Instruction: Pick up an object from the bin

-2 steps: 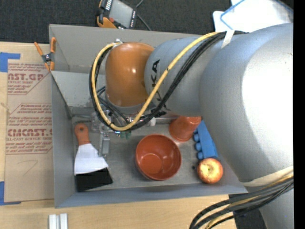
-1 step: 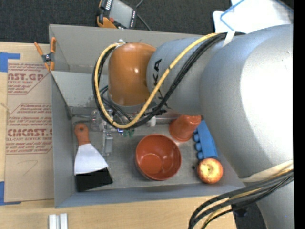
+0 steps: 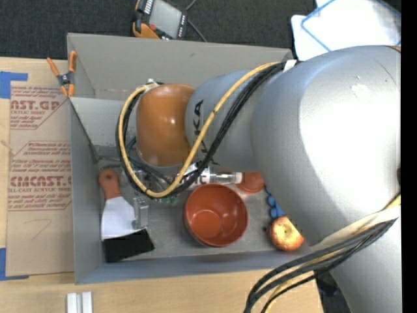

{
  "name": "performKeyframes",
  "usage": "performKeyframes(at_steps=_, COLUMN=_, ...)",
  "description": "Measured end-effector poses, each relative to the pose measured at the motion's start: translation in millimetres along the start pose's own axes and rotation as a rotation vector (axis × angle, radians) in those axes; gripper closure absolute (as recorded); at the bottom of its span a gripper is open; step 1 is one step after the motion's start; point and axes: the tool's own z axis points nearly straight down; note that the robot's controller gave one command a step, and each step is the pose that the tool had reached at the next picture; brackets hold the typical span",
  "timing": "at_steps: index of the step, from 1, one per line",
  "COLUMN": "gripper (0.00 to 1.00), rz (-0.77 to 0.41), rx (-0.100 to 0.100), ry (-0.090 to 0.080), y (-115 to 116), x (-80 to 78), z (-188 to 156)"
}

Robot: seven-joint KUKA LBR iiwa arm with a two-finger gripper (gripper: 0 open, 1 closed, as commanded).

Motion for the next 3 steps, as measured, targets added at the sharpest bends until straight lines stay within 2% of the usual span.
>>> performKeyframes(at_steps=1, gripper=0.0, rz=0.18, rx=0.005, ry=-0.011, y=-50, x=-10.3, z=-17)
performKeyframes(at_steps=2, gripper=0.0, rz=-0.281, rx=0.001, ry=-0.006, y=-10, x=25.1, z=1)
performKeyframes(at_steps=3, gripper=0.0, rz=-0.109, rx=0.002, ry=-0.01, y=-40, x=11.9, z=-9)
